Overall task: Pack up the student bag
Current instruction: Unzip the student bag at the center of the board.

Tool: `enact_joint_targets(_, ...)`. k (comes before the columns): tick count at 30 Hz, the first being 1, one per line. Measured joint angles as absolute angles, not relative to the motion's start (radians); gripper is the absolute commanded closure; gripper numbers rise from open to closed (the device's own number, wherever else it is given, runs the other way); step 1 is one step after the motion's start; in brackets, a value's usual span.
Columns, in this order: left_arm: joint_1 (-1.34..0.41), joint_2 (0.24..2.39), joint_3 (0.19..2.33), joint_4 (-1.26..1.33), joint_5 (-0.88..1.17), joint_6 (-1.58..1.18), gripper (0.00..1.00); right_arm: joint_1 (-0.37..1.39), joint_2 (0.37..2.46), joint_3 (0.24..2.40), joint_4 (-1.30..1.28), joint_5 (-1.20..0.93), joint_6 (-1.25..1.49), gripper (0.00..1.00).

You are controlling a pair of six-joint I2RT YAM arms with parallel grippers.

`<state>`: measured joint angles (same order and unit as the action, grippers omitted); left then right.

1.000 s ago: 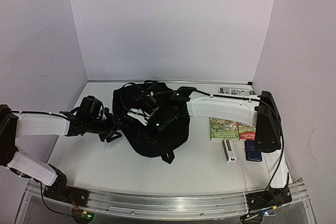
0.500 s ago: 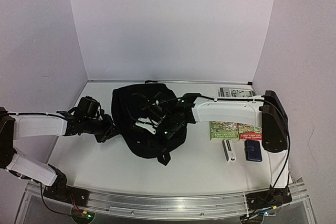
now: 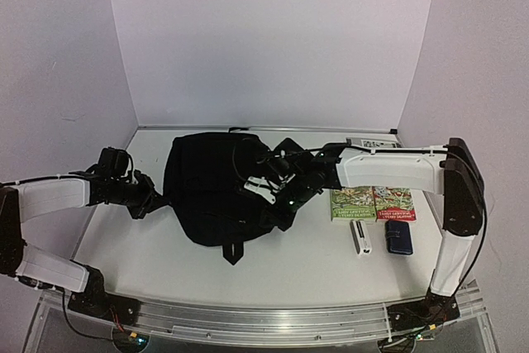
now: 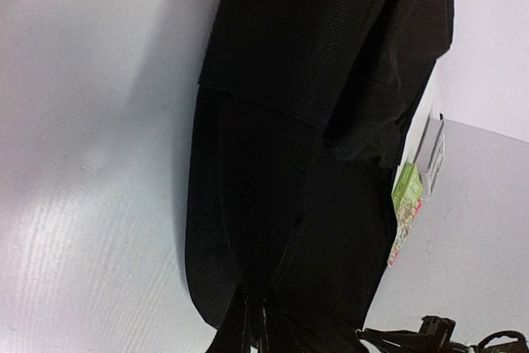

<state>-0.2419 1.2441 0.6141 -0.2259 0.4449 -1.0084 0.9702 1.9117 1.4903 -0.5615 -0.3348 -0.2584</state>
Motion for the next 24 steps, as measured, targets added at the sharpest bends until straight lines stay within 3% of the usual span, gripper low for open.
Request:
enact_joint_targets(6, -0.184, 1.275, 0.659, -0.294, 0.424, -0.935, 0.99, 0.941, 1.895, 1.464, -0.629, -0.363, -0.26, 1.0)
enact_joint_targets(8, -0.182, 1.286, 0.689, -0.322, 0.424, -0.909, 0.88, 0.943, 1.895, 1.467, -0.634, -0.384, -0.259, 1.0)
enact_joint_targets(11, -0.174, 1.301, 0.724, -0.323, 0.431, -0.876, 0.58, 0.954, 1.898, 1.501, -0.658, -0.411, -0.249, 1.0)
enact_joint_targets(14, -0.181, 1.299, 0.729, -0.305, 0.436, -0.863, 0.39, 0.965, 1.911, 1.559, -0.674, -0.44, -0.231, 1.0)
enact_joint_targets(19, -0.331, 1.208, 0.728, -0.338, 0.389, -0.867, 0.26, 0.994, 1.974, 1.654, -0.678, -0.477, -0.201, 1.0)
enact_joint_targets(21, -0.397, 1.14, 0.712, -0.343, 0.377, -0.89, 0.15, 1.011, 2.005, 1.684, -0.682, -0.491, -0.19, 1.0)
enact_joint_targets(24, -0.453, 1.028, 0.646, -0.342, 0.358, -0.946, 0.13, 1.034, 2.047, 1.718, -0.686, -0.506, -0.177, 1.0)
